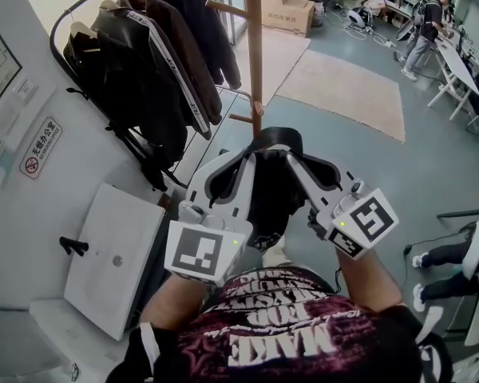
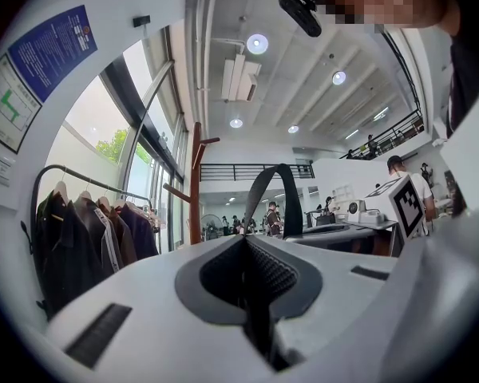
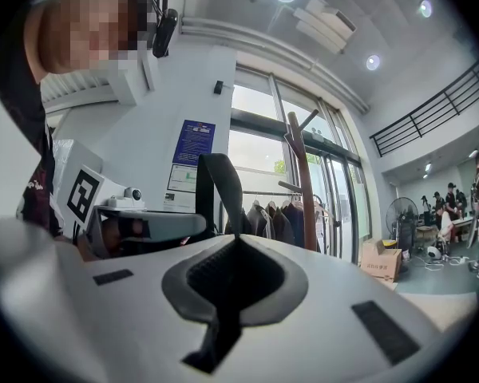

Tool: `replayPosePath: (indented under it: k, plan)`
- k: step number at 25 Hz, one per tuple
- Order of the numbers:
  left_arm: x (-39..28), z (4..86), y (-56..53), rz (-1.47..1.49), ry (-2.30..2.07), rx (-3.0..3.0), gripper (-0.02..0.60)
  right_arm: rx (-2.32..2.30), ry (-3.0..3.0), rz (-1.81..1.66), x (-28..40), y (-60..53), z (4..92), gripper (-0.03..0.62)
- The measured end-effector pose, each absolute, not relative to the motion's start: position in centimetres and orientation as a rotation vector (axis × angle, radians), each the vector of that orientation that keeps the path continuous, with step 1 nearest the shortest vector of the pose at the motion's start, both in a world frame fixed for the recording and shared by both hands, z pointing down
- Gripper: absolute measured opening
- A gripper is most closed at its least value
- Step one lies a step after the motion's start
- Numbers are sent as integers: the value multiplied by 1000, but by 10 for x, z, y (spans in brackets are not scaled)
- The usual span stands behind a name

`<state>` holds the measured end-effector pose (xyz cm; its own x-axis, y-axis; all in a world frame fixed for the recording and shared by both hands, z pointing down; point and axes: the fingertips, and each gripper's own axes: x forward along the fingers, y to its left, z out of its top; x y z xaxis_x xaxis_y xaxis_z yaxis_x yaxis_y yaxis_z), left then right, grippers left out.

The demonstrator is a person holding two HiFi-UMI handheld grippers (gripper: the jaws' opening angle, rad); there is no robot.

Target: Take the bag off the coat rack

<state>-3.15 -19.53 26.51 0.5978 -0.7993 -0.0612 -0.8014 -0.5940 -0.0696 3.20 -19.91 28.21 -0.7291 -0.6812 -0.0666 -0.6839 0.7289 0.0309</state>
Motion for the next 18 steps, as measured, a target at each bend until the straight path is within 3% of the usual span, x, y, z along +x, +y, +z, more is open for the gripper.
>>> replayPosePath:
  k: [18]
  plan:
    - [-34,289,-243,-23,1407,-2739,9,-1147,2901,14,30,-248,309,11]
